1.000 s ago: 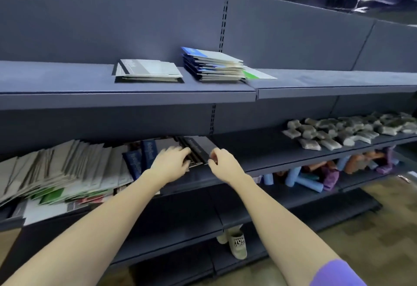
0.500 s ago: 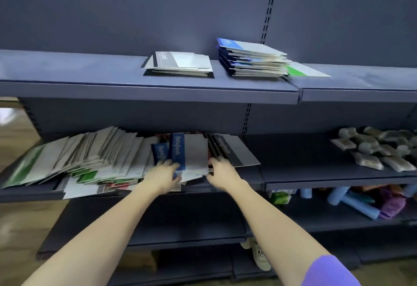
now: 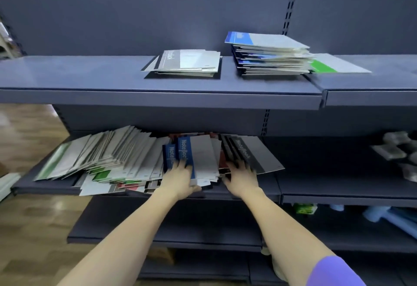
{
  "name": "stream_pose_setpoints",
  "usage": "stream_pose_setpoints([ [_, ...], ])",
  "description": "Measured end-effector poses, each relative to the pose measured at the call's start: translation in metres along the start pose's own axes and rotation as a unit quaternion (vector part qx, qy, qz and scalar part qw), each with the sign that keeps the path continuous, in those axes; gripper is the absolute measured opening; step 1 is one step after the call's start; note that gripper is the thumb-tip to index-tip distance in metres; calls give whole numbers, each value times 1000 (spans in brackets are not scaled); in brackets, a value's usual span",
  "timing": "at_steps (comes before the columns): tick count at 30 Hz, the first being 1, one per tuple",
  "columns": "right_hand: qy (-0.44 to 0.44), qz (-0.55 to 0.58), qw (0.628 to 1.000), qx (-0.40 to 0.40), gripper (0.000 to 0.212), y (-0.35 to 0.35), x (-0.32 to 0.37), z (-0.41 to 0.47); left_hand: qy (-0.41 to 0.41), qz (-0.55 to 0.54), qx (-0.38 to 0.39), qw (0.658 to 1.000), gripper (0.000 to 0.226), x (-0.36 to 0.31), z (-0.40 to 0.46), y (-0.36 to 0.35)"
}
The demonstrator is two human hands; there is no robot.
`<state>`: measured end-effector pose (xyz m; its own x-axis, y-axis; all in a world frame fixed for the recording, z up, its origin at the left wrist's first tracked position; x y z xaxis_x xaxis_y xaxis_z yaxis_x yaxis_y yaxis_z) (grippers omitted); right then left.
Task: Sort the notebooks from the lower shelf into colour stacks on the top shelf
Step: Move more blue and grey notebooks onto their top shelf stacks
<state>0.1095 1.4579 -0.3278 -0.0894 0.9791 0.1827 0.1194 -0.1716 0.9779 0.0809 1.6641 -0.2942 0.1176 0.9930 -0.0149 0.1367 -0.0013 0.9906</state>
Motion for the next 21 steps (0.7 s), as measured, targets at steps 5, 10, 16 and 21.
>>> stream_pose_setpoints([
  [5,-31,-13,999,-14,73,-4,-29,-1,-4,9,-10,1000,61,-5,-3,3],
  [10,-44,-78,996,-4,62,-1,-36,4,-68,84,-31,994,44,-19,-6,6],
  [16,-47,-153,987,-21,60,7,-35,13,-88,87,-31,992,34,-23,-6,10],
  [21,-78,-156,985,-10,45,18,-46,18,-68,46,-41,996,39,-23,-9,11],
])
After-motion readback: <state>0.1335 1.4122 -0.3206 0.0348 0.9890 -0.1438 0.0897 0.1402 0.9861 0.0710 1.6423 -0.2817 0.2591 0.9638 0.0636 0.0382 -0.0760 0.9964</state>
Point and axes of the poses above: each hand's wrist, its own z-axis towards the middle knuckle, its own y-axis out of the back of the hand, x = y × z, the point moved 4 cm from there along z, towards the middle knuckle, and after that the axes turned 2 degrees about x, right-handed, at the moved point
